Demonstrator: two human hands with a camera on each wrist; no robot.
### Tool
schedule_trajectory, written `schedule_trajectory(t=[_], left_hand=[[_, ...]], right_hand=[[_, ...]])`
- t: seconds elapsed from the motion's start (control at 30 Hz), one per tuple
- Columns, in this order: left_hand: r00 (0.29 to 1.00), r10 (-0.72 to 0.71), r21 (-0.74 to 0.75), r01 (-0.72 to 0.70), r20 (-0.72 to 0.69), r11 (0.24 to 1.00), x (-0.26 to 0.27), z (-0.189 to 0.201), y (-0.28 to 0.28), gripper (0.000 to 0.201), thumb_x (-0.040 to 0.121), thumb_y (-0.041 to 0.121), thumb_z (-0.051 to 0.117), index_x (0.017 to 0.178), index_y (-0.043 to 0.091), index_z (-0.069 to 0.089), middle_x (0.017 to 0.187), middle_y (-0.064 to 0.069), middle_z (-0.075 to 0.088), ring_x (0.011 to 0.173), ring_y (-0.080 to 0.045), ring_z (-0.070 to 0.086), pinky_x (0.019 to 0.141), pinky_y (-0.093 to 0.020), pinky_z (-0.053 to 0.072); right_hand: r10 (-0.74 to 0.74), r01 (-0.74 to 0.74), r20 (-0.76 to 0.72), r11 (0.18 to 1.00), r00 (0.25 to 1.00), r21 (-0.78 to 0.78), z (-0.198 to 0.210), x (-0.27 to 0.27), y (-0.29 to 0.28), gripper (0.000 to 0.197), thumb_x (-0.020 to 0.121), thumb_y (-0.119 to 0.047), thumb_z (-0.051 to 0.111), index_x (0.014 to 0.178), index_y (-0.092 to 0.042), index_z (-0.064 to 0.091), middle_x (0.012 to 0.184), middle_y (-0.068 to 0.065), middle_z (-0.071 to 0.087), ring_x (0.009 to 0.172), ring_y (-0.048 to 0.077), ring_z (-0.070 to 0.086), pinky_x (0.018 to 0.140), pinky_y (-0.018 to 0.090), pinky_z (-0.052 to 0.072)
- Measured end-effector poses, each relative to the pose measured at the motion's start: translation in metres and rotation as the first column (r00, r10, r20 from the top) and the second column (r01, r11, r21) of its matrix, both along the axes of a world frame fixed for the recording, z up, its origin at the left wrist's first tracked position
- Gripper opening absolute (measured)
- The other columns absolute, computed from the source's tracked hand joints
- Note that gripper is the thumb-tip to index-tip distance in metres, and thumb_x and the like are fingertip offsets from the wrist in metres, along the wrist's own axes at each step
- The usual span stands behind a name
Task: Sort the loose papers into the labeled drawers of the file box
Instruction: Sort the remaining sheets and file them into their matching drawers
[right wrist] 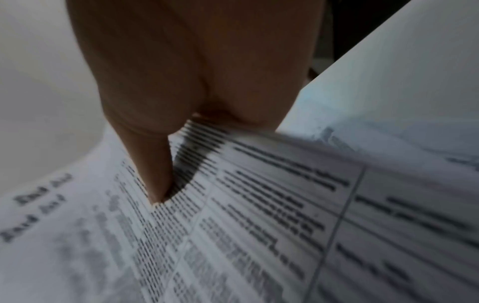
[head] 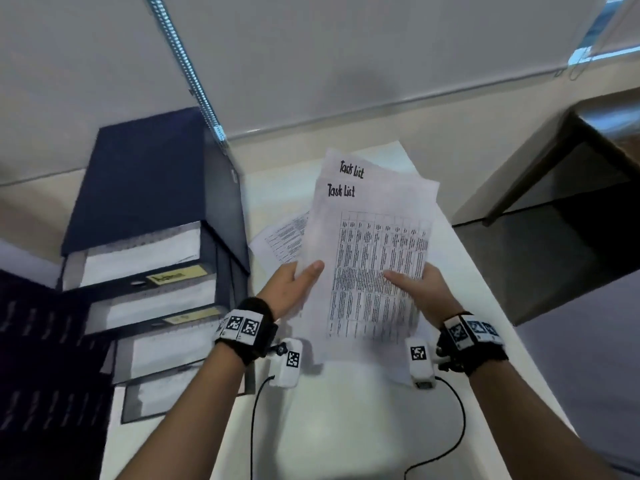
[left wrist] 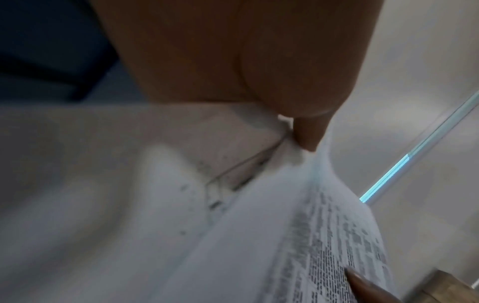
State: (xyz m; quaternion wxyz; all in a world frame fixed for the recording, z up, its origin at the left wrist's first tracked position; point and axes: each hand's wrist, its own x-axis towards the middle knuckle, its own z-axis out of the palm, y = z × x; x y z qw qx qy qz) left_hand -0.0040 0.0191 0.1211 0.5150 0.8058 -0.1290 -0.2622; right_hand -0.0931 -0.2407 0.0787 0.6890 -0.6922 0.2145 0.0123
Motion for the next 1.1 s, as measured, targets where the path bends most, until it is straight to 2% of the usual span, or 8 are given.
schedule_trajectory(t=[0.1,0.23,0.4,0.63,0.77,0.93,1.03,1.1], left_hand=[[0.988,0.102,-0.059,-0.096,0.113,0.994,-0.018,0.012,0.045,0.048,0.082,0.035,0.077,0.123,0.019,0.059,0.112,0.012,0.070,0.100,0.003,0.066,0.086,-0.016,0.052],[0.957,0.280,-0.158,-0.265,0.079,0.951,-0.049,0.027,0.111,0.040,0.087,0.019,0.074,0.125,0.013,0.062,0.100,-0.001,0.076,0.079,-0.006,0.072,0.066,-0.021,0.055],[0.957,0.291,-0.190,-0.287,-0.005,0.939,-0.088,0.034,0.194,0.024,0.102,0.011,0.048,0.125,0.013,0.057,0.072,0.007,0.071,0.048,0.002,0.056,0.042,-0.012,0.041],[0.904,0.408,-0.155,-0.424,-0.124,0.892,-0.132,0.017,0.307,0.064,0.092,0.028,0.068,0.147,0.026,0.036,0.119,0.002,0.070,0.098,-0.011,0.070,0.080,-0.030,0.058],[0.845,0.490,-0.038,-0.509,-0.214,0.860,-0.154,-0.008,0.352,0.109,0.061,0.054,0.087,0.150,0.039,0.026,0.132,-0.008,0.062,0.111,-0.042,0.064,0.084,-0.062,0.055],[0.827,0.527,0.004,-0.537,-0.194,0.844,-0.166,-0.002,0.353,0.066,0.080,0.030,0.080,0.139,0.020,0.052,0.067,-0.007,0.067,0.062,-0.023,0.060,0.052,-0.025,0.045],[0.829,0.537,0.002,-0.543,-0.159,0.839,-0.166,0.005,0.346,0.045,0.087,0.009,0.073,0.130,0.010,0.061,0.106,-0.030,0.067,0.106,-0.037,0.064,0.075,-0.030,0.058],[0.823,0.545,-0.012,-0.554,-0.158,0.833,-0.157,-0.003,0.347,0.046,0.086,0.007,0.073,0.130,0.013,0.062,0.073,-0.017,0.069,0.069,-0.021,0.065,0.059,-0.022,0.054]], right_hand=[[0.112,-0.112,-0.011,0.985,0.994,-0.132,0.022,-0.001,0.034,0.061,0.077,-0.046,0.079,0.123,-0.011,0.062,0.110,-0.006,0.071,0.097,0.005,0.067,0.092,0.032,0.052],[0.278,-0.306,-0.143,0.919,0.950,-0.247,0.042,-0.012,0.091,0.079,0.079,-0.068,0.066,0.135,-0.015,0.048,0.129,-0.007,0.058,0.111,0.012,0.055,0.106,0.041,0.043],[0.460,-0.458,0.004,0.885,0.888,-0.084,0.060,-0.030,0.162,0.043,0.093,-0.016,0.065,0.128,-0.029,0.043,0.114,-0.030,0.054,0.101,-0.020,0.055,0.075,-0.003,0.043],[0.668,-0.623,-0.149,0.737,0.729,0.261,0.038,-0.037,0.252,0.066,0.080,-0.029,0.080,0.137,-0.011,0.053,0.131,0.008,0.064,0.126,0.047,0.049,0.107,0.065,0.033],[0.722,-0.582,-0.294,0.684,0.627,0.439,0.027,-0.042,0.288,0.045,0.091,-0.010,0.067,0.131,0.005,0.056,0.127,0.022,0.064,0.120,0.035,0.060,0.106,0.047,0.044],[0.635,-0.492,-0.398,0.769,0.662,0.407,0.022,-0.021,0.308,0.034,0.094,-0.006,0.062,0.121,0.014,0.058,0.121,0.027,0.064,0.100,0.032,0.070,0.091,0.042,0.056],[0.570,-0.480,-0.416,0.821,0.708,0.308,0.023,-0.005,0.317,0.040,0.095,-0.011,0.062,0.126,0.012,0.054,0.118,0.027,0.066,0.095,0.032,0.071,0.087,0.043,0.057],[0.553,-0.509,-0.471,0.829,0.687,0.232,0.023,-0.001,0.319,0.051,0.090,-0.025,0.070,0.128,0.006,0.055,0.117,0.023,0.068,0.102,0.034,0.069,0.091,0.046,0.055]])
